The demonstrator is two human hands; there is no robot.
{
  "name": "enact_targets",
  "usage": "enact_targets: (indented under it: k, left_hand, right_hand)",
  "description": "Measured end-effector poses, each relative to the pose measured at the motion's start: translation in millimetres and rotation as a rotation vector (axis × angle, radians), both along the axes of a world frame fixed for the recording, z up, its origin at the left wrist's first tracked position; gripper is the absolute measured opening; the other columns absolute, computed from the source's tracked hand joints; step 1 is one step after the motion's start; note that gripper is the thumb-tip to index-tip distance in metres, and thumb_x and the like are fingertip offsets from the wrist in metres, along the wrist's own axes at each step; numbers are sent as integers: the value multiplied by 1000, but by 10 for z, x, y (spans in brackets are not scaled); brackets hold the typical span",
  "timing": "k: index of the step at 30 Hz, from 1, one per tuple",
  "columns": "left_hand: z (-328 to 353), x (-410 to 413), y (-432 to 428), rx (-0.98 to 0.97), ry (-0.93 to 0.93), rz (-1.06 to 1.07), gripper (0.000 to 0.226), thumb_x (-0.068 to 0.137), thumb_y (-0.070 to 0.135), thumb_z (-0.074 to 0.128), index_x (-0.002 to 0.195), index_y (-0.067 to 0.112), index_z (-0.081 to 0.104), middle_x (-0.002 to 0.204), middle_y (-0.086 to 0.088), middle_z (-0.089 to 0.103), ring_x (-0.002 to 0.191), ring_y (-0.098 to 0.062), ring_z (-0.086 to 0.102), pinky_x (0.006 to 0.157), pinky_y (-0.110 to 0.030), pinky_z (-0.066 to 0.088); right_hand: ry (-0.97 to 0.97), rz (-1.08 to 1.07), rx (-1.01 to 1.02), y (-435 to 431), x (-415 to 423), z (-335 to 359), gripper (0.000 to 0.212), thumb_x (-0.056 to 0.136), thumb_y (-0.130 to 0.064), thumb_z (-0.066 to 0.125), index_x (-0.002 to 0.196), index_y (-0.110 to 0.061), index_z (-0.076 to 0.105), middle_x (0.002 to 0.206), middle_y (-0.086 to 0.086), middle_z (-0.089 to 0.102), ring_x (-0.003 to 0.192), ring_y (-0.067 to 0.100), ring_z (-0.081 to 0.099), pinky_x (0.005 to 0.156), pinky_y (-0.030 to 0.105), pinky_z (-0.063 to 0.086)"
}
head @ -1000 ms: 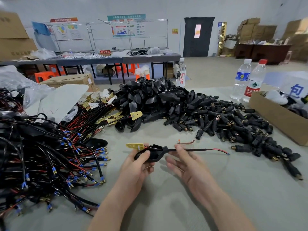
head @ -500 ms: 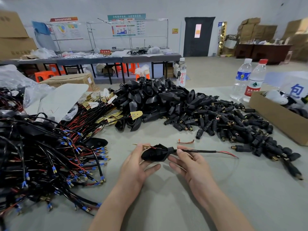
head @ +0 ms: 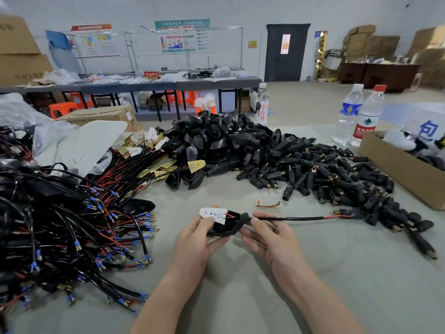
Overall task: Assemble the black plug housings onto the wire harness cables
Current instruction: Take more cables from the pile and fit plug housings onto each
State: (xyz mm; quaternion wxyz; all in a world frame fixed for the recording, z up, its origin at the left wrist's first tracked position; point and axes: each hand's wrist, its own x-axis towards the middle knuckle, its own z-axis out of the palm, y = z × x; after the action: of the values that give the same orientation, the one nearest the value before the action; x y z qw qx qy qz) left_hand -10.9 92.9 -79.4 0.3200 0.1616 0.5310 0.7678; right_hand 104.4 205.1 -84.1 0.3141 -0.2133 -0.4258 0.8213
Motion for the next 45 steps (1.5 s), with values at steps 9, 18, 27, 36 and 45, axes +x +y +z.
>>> enact_targets:
  k: [9,18,27,36,45]
  left_hand:
    - [-30,-23,18,18,8,85,19,102,18,50,108,8,66,108,-17,72,106,-30,69,89,-43,56]
    - [-56,-14,5,11,76,70,20,101,10,50,115,12,64,108,-14,73,104,-27,70,82,-35,58]
    - [-63,-15,1,13,73,66,19,99,6,55,113,11,65,104,-9,75,98,-23,72,74,-27,58]
    - [-58,-17,-2,30,50,61,15,97,4,56,110,7,64,104,-12,74,97,-25,72,74,-27,58]
    - [-56,-11,8,44,44,77,10,96,6,59,103,3,66,102,-19,73,98,-29,71,77,-29,59]
  right_hand:
    - [-3,-30,-61,15,-18,-6,12,94,-5,62,107,-6,62,108,22,71,95,32,73,67,27,59]
    - [13,2,-129,-4,12,92,10,96,-2,57,100,-10,61,102,15,74,90,34,74,63,29,59]
    - [25,9,-112,-1,-5,69,11,97,-2,56,102,-10,61,100,12,76,93,33,74,67,28,60]
    - [33,14,-62,9,-19,26,15,95,-2,56,109,-2,64,103,17,75,95,27,74,73,25,60]
    - [51,1,-94,11,-22,13,13,94,1,57,103,0,66,100,20,74,91,25,74,70,22,59]
